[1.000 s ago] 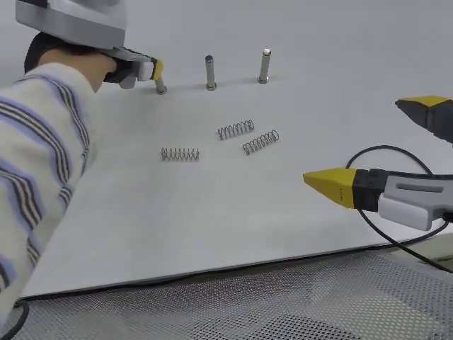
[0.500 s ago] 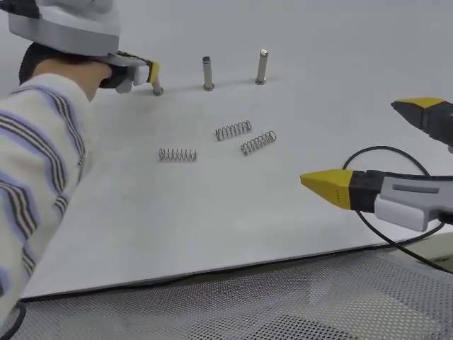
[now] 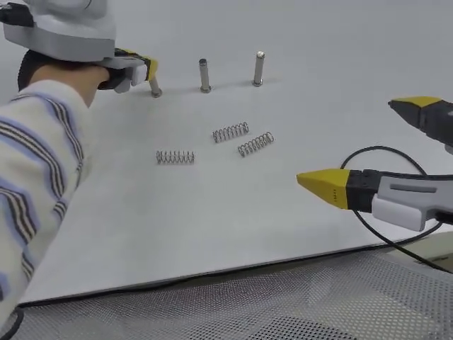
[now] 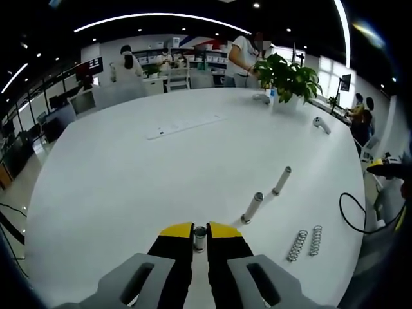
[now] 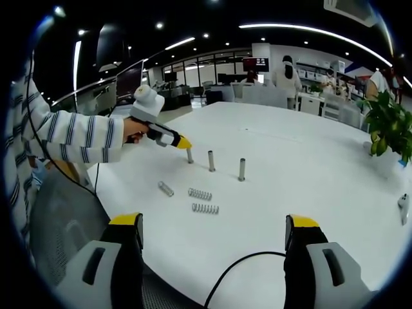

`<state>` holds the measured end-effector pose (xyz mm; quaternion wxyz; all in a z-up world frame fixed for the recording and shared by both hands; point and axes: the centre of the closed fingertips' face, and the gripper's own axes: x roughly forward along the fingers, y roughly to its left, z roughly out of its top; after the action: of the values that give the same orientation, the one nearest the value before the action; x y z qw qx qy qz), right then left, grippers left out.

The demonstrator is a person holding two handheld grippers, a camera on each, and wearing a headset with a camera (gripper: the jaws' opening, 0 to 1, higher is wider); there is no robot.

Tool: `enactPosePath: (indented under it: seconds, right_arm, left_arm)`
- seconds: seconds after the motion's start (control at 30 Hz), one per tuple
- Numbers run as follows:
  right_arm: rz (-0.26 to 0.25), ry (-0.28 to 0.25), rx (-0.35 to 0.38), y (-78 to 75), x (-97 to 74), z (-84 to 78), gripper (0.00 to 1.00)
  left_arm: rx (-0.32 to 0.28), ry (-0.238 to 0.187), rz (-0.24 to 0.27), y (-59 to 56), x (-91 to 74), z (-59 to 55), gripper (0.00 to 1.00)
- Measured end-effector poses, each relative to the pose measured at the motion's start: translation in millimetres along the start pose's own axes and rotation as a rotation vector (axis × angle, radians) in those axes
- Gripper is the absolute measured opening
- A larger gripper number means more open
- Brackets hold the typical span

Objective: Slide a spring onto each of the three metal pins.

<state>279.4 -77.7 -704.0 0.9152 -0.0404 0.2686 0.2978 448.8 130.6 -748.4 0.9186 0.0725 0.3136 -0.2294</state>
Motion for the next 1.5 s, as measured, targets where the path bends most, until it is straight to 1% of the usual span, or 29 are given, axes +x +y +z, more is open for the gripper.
enactPosePath:
  seconds: [0.23, 0.4, 0.5, 0.6, 0.7, 0.77, 0.8, 0.83, 0.97, 1.07, 1.17, 1.27, 1.37, 1.5]
  right_arm:
    - [0.012, 0.001, -0.005, 2.2, 1.1, 0.0, 0.90]
    - [0.013, -0.006, -0.010, 2.4, 0.9, 1.9, 0.90]
    - [0.010, -0.009, -0.010, 1.9, -0.3, 2.3, 0.90]
    - [0.007, -0.008, -0.012, 1.0, -1.5, 1.8, 0.90]
    - [0.007, -0.012, -0.013, 1.5, -2.6, 3.0, 0.90]
    - [0.005, -0.012, -0.017, 1.5, -3.1, 3.0, 0.90]
    - [0.005, -0.013, -0.020, 1.7, -3.3, 3.2, 0.90]
    - [0.007, -0.014, -0.020, 2.2, -3.5, 3.5, 0.90]
    - [0.010, -0.014, -0.025, 3.7, -4.1, 3.0, 0.90]
    - [0.014, -0.013, -0.027, 5.0, -4.3, 2.9, 0.90]
    - [0.018, -0.013, -0.030, 6.2, -4.7, 2.7, 0.90]
    - [0.019, -0.013, -0.032, 6.5, -5.0, 3.0, 0.89]
    - [0.020, -0.011, -0.034, 7.0, -5.4, 3.2, 0.89]
    - [0.019, -0.008, -0.035, 7.1, -6.2, 2.9, 0.89]
  left_arm:
    - [0.009, 0.003, -0.018, -5.0, -2.9, -1.4, 0.00]
    - [0.003, 0.010, -0.016, -6.1, -4.2, -3.2, 0.01]
    - [0.008, 0.012, -0.017, -7.6, -5.3, -3.7, 0.04]
    - [0.007, 0.013, -0.023, -8.2, -3.7, -2.9, 0.04]
    - [0.010, 0.005, -0.019, -7.3, -4.2, -0.8, 0.07]
    - [-0.009, 0.007, -0.033, -7.9, -6.4, -0.9, 0.11]
    - [-0.032, 0.003, -0.043, -8.7, -8.0, -0.6, 0.12]
    - [-0.034, 0.000, -0.047, -8.7, -9.3, -0.3, 0.13]
    - [-0.016, 0.001, -0.047, -7.9, -17.2, -2.2, 0.14]
    - [-0.012, 0.004, -0.051, -4.6, -19.9, -3.6, 0.15]
    - [0.017, 0.015, -0.051, -2.9, -23.9, -7.3, 0.16]
    - [0.007, 0.013, -0.067, -3.0, -27.9, -8.7, 0.15]
    - [0.009, 0.006, -0.074, -2.9, -31.7, -8.5, 0.16]
    - [0.012, 0.002, -0.100, -5.0, -36.9, -7.8, 0.17]
